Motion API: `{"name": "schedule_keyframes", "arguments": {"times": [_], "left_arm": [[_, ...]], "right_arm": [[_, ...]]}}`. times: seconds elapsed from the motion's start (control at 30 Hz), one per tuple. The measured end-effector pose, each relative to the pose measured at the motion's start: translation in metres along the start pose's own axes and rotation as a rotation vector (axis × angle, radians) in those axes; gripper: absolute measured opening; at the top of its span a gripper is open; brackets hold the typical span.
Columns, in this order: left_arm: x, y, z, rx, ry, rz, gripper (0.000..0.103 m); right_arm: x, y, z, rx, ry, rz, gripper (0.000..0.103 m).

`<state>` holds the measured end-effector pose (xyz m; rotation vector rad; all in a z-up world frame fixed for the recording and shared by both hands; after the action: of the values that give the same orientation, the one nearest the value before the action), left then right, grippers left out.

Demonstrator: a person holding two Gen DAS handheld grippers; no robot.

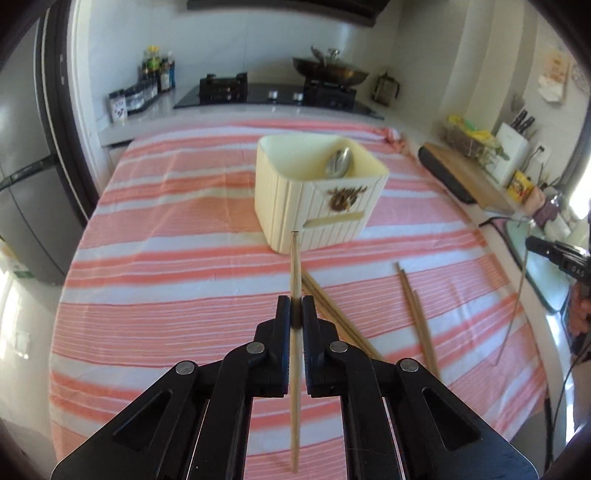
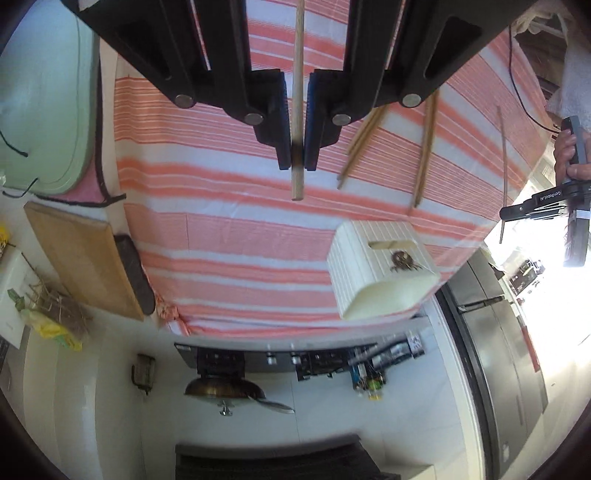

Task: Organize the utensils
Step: 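Lift the chopstick with the left gripper and lower it into the holder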

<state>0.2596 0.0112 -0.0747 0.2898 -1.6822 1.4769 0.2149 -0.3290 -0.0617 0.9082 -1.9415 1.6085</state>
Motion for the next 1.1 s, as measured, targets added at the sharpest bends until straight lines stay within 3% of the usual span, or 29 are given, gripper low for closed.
{"name": "schedule_keyframes", "arguments": {"times": [0.2,0.4,0.6,0.7,0.87,1.1], "left_arm": [[0.061,-0.044,-0.010,0.042,0.023,0.167,0.004],[0.094,-0.123,-0.027,0.077,-0.018,0.339,0.004],[0.079,-0.190,-0.028,0.093,-0.107,0.462,0.004],[0.047,-0.204,-0.024,0.084,-0.156,0.460,0.004],[-0.018,-0.201,-0.032,0.126,-0.155,0.348,0.004],[-0.103,-0.177,-0.039,0.154,-0.071,0.070,0.004]], "right_arm": [[0.049,-0.035,-0.027,0.044,-0.024,0.150,0.007],[0.071,-0.116,-0.062,0.064,-0.037,0.359,0.007],[0.061,-0.195,-0.105,0.061,-0.092,0.548,0.007],[0.038,-0.212,-0.126,0.077,-0.104,0.614,0.007],[-0.032,-0.211,-0.145,0.081,-0.120,0.558,0.007],[-0.141,-0.185,-0.147,0.089,-0.123,0.196,0.007]]}}
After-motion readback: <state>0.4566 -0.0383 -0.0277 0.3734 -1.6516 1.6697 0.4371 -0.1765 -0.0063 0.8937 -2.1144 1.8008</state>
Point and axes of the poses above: each gripper's, at about its wrist camera, not at the fingertips, and x roughly against the way its jaws point, z to its right, y to its underside, the point moved 5 cm from there along -x, roughly the way its jaws point, and after that the axes turned 7 degrees about -x, right-handed, at the moved point
